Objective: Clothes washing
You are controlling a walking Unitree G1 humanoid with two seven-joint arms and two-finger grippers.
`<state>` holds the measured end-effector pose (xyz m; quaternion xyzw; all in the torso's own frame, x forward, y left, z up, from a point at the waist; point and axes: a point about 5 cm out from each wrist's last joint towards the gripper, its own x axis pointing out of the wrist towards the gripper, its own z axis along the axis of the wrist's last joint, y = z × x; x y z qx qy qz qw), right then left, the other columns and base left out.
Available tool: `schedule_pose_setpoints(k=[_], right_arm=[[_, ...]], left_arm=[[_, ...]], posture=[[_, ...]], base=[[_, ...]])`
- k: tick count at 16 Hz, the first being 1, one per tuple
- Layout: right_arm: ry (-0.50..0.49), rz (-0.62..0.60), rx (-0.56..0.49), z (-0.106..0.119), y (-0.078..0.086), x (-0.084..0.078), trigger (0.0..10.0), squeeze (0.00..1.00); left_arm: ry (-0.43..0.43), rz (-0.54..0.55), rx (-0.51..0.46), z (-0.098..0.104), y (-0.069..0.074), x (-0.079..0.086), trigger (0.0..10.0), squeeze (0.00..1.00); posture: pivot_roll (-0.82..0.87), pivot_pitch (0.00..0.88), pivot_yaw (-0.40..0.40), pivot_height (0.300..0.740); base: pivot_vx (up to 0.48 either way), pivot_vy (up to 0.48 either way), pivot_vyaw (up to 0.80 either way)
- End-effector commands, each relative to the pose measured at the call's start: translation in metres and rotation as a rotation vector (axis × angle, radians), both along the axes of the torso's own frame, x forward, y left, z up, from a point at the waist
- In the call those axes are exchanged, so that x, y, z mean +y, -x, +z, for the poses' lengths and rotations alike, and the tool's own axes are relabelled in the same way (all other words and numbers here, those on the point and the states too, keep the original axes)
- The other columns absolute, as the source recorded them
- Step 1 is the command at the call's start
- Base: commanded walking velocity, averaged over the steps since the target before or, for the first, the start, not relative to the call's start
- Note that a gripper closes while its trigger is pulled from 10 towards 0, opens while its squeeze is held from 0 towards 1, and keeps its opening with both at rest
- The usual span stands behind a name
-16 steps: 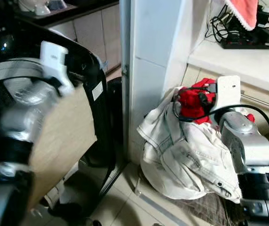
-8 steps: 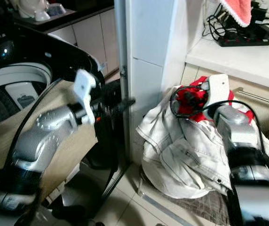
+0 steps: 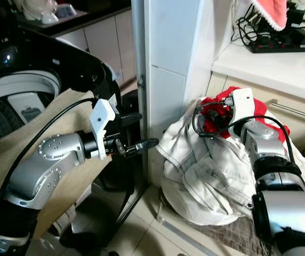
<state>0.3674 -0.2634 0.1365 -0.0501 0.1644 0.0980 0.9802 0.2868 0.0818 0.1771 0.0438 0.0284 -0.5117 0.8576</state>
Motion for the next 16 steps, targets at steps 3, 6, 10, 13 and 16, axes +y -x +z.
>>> schedule_pose_setpoints(k=[3,6,10,13,16], right_arm=[[0.006,0.019,-0.009,-0.0011,-0.0005,0.001,0.0,0.0],[-0.008,-0.011,-0.03,-0.0015,-0.0003,-0.0013,0.0,0.0],[-0.023,0.005,-0.032,-0.0031,-0.0008,0.0024,0.0,0.0],[-0.034,0.004,-0.041,-0.0017,-0.0017,0.0031,0.0,0.0],[-0.048,-0.001,-0.046,-0.0013,-0.0015,0.0021,0.0,0.0]], left_arm=[[-0.01,0.0,-0.012,0.0039,0.0005,0.0016,10.0,0.0],[-0.015,-0.006,-0.008,0.0029,0.0019,0.0017,10.0,0.0],[-0.015,-0.005,-0.012,0.0043,0.0008,0.0008,10.0,0.0],[-0.018,-0.001,-0.01,0.004,0.0006,0.0012,10.0,0.0],[-0.019,0.002,-0.01,0.0033,0.0004,0.0002,10.0,0.0]], posture=[[-0.08,0.0,0.057,0.74],[-0.08,0.0,0.058,0.74],[-0.07,0.0,0.056,0.74],[-0.07,0.0,0.054,0.74],[-0.08,0.0,0.054,0.74]], base=[[0.0,0.0,0.0],[0.0,0.0,0.0],[0.0,0.0,0.0],[0.0,0.0,0.0],[0.0,0.0,0.0]])
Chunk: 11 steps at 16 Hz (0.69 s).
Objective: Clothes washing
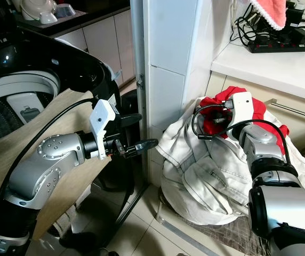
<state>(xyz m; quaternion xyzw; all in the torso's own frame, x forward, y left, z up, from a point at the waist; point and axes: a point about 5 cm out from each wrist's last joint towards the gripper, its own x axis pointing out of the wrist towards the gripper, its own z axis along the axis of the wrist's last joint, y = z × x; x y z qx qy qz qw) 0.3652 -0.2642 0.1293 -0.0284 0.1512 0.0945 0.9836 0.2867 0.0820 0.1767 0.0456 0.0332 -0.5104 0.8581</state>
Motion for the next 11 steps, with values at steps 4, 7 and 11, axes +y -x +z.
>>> schedule_pose_setpoints(k=[4,7,11], right_arm=[[-0.009,0.013,-0.02,0.005,-0.003,0.002,0.0,0.0],[-0.021,0.009,-0.027,0.005,-0.003,0.002,0.0,0.0],[-0.14,0.066,-0.132,0.027,-0.009,0.006,0.0,0.0]], left_arm=[[-0.012,0.0,-0.019,0.003,0.0,-0.002,10.0,0.0],[-0.006,0.005,-0.024,0.004,-0.001,-0.002,10.0,0.0],[0.029,0.07,-0.032,0.008,-0.006,-0.002,10.0,0.0]], posture=[[-0.08,0.0,0.055,0.74],[-0.09,0.0,0.057,0.74],[-0.09,0.0,0.052,0.74]], base=[[0.0,0.0,0.0],[0.0,0.0,0.0],[0.0,0.0,0.0]])
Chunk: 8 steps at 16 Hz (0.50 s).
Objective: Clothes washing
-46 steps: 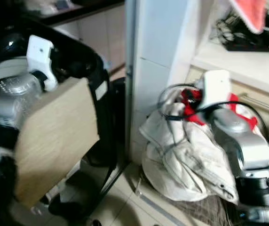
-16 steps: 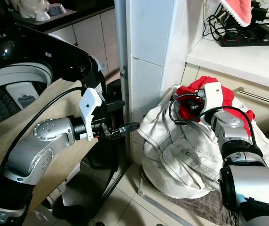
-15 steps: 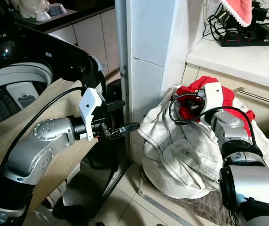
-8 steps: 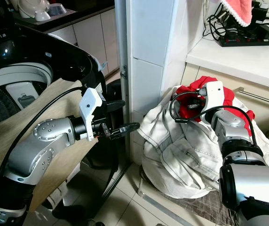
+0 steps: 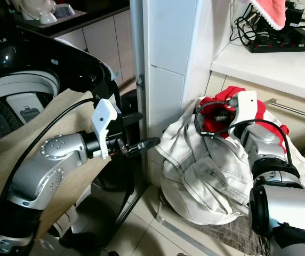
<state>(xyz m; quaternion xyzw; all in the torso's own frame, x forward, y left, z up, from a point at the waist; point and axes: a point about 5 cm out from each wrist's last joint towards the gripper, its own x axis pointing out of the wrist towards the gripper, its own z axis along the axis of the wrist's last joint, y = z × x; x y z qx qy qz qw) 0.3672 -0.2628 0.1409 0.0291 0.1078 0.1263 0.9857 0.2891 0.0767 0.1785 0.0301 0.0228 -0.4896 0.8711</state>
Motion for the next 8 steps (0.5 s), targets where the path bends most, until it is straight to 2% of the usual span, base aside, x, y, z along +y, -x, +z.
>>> schedule_pose_setpoints(k=[1,2,3,4,5,8], right_arm=[[-0.053,0.095,-0.114,0.028,-0.009,0.011,0.0,0.0],[-0.071,0.135,-0.14,0.034,-0.009,0.015,0.0,0.0],[-0.115,0.286,-0.208,0.054,-0.002,0.028,0.0,0.0],[-0.131,0.37,-0.236,0.065,0.006,0.037,0.0,0.0],[-0.163,0.494,-0.281,0.082,0.023,0.051,0.0,0.0],[-0.276,0.714,-0.404,0.131,0.064,0.076,0.0,0.0]], left_arm=[[0.009,0.052,-0.038,0.009,-0.006,0.004,10.0,0.0],[0.014,0.062,-0.047,0.01,-0.007,0.004,10.0,0.0],[0.023,0.066,-0.081,0.014,-0.007,0.002,10.0,0.0],[0.026,0.065,-0.095,0.016,-0.006,0.0,10.0,0.0],[0.036,0.065,-0.114,0.019,-0.006,-0.004,10.0,0.0],[0.116,0.129,-0.172,0.031,-0.012,-0.012,10.0,0.0]], posture=[[-0.09,0.0,0.05,0.74],[-0.09,0.0,0.05,0.74],[-0.1,0.0,0.049,0.74],[-0.1,0.0,0.049,0.74],[-0.11,0.0,0.049,0.74],[-0.12,0.0,0.051,0.74]], base=[[0.0,0.0,0.0],[0.0,0.0,0.0],[0.0,0.0,0.0],[0.0,0.0,0.0],[0.0,0.0,0.0],[0.0,0.0,0.0]])
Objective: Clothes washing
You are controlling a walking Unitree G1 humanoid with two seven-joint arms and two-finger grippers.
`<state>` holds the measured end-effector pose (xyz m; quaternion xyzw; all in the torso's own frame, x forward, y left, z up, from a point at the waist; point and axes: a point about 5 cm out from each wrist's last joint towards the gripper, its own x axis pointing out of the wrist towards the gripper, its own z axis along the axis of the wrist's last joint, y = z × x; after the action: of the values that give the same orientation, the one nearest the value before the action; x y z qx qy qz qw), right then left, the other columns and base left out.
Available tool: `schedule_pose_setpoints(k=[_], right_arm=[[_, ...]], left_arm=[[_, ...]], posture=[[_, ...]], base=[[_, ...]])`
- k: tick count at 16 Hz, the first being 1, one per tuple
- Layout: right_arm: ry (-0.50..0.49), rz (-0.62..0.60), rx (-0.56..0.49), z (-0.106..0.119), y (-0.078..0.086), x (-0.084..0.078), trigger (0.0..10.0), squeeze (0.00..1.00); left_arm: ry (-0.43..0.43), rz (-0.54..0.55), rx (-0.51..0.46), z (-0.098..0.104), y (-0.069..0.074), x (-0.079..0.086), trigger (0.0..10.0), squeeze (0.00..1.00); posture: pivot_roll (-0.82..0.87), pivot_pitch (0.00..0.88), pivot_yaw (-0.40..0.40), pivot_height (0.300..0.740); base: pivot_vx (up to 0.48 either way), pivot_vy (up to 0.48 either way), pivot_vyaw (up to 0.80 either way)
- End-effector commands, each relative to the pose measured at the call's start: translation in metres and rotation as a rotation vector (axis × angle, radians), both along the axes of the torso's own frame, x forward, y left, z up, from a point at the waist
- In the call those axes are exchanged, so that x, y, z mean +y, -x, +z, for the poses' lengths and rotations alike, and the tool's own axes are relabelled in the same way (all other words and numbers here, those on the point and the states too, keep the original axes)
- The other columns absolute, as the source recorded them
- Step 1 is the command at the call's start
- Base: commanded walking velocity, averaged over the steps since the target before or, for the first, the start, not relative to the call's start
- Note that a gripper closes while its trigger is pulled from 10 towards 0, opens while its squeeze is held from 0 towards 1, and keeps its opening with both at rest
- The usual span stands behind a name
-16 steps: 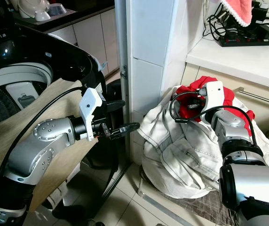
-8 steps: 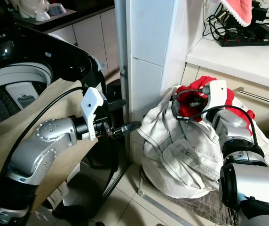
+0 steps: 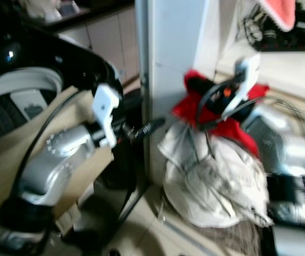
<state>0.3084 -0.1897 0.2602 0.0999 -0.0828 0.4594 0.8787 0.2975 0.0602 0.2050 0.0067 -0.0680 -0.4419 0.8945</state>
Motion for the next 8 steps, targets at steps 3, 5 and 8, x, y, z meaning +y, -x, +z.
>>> schedule_pose_setpoints(k=[3,5,8], right_arm=[[-0.083,0.157,-0.092,0.041,0.037,0.019,0.0,0.0],[-0.09,0.163,-0.076,0.041,0.041,0.02,0.0,0.0],[-0.078,0.114,-0.022,0.036,0.044,0.015,0.0,0.0]], left_arm=[[0.138,-0.027,-0.008,0.019,-0.001,-0.003,10.0,0.0],[0.23,-0.122,0.025,0.023,0.008,-0.01,10.0,1.0],[0.295,-0.217,0.041,0.025,0.019,-0.014,10.0,1.0]], posture=[[-0.12,0.0,0.052,0.74],[-0.13,0.0,0.049,0.74],[-0.12,0.0,0.042,0.74]], base=[[0.0,0.0,0.0],[0.0,0.0,0.0],[0.0,0.0,0.0]])
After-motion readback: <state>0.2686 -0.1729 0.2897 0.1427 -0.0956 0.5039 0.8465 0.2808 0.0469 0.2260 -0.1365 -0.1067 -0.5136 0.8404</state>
